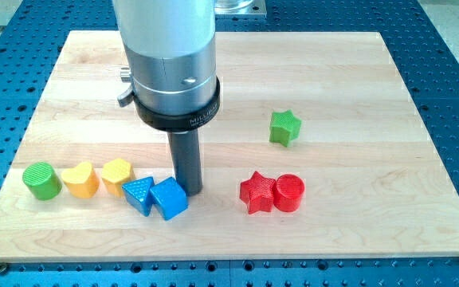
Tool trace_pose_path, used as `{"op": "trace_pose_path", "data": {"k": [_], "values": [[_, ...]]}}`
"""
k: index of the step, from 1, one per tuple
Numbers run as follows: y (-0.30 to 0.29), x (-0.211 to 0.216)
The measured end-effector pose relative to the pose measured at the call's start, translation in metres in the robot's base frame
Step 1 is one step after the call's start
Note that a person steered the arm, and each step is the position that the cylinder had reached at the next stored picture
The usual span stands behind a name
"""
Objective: Separate the yellow blocks from the green circle
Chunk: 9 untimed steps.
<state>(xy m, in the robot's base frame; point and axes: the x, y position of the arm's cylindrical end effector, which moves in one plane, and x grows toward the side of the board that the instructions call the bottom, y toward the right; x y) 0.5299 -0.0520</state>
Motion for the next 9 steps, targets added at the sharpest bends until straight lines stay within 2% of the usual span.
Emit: {"op": "trace_pose_path", "data": {"k": [1,2,3,4,5,7,9], "values": [[-0.019,-0.014],[-0.066,-0.053],[-0.157,-0.075],[-0.249,-0.06],[-0.252,-0.052],[-0.248,0.012],[-0.18,-0.017]]}}
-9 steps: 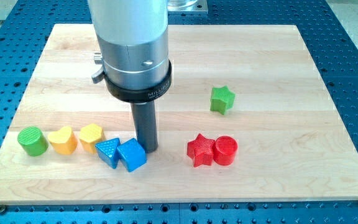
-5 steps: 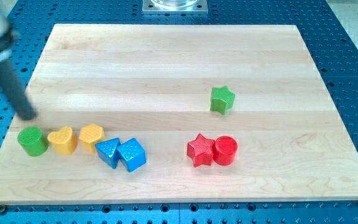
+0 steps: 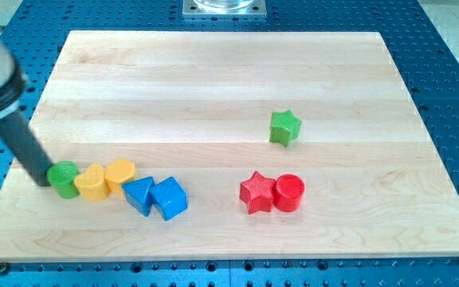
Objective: Separate the yellow blocks from the green circle
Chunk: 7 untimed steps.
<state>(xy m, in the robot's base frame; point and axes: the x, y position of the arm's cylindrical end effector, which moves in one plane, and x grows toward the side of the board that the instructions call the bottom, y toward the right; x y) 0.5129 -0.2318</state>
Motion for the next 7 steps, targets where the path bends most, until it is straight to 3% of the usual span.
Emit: {"op": "trace_pose_path", "data": {"k": [1,2,3,6,7], "values": [[-0.038,0.014],[-0.031,0.046],[0.005,0.051],[0.12,-0.011],[0.058,-0.011]]}}
